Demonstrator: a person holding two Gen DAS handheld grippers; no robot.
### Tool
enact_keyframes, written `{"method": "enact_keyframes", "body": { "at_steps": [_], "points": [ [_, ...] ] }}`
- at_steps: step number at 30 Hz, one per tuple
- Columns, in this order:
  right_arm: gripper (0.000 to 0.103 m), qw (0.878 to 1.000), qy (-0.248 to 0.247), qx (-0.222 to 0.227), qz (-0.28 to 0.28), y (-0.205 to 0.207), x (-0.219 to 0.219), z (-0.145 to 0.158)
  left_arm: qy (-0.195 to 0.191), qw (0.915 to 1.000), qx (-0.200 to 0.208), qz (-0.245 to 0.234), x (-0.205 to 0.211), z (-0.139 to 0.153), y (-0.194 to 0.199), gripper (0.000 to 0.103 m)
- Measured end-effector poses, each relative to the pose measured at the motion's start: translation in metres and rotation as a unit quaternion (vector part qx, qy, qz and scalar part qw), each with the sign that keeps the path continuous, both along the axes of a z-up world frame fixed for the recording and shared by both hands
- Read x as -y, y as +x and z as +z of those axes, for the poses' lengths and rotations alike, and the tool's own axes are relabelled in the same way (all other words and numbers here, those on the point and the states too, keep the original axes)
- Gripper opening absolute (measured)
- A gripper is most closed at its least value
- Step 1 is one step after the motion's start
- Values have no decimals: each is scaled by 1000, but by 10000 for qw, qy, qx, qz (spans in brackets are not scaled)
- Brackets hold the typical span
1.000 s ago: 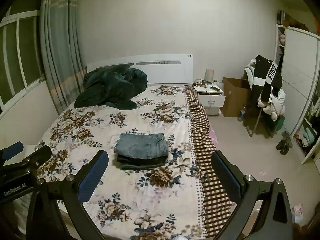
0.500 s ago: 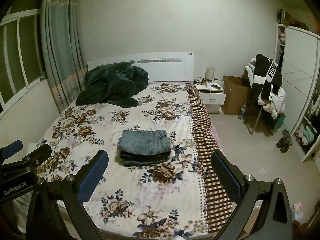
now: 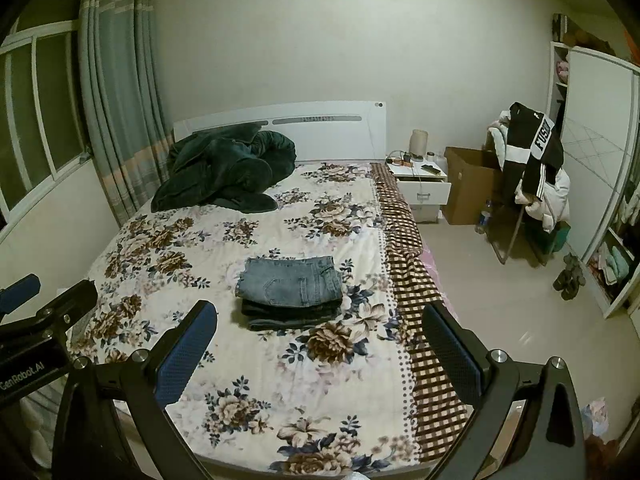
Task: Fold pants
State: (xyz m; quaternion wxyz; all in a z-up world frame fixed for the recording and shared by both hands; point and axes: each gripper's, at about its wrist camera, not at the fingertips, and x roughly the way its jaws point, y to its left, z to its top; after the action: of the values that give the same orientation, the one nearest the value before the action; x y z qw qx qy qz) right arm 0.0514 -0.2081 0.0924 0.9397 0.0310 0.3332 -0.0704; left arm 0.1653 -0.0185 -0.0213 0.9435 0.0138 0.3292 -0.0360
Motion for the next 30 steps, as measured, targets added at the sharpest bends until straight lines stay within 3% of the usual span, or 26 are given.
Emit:
{"method": "enact_keyframes", "body": {
  "at_steps": [30],
  "points": [
    [103, 9999, 101, -108, -8, 3, -6, -8, 168, 9998, 56, 70, -6, 3, 6, 102]
  ]
}}
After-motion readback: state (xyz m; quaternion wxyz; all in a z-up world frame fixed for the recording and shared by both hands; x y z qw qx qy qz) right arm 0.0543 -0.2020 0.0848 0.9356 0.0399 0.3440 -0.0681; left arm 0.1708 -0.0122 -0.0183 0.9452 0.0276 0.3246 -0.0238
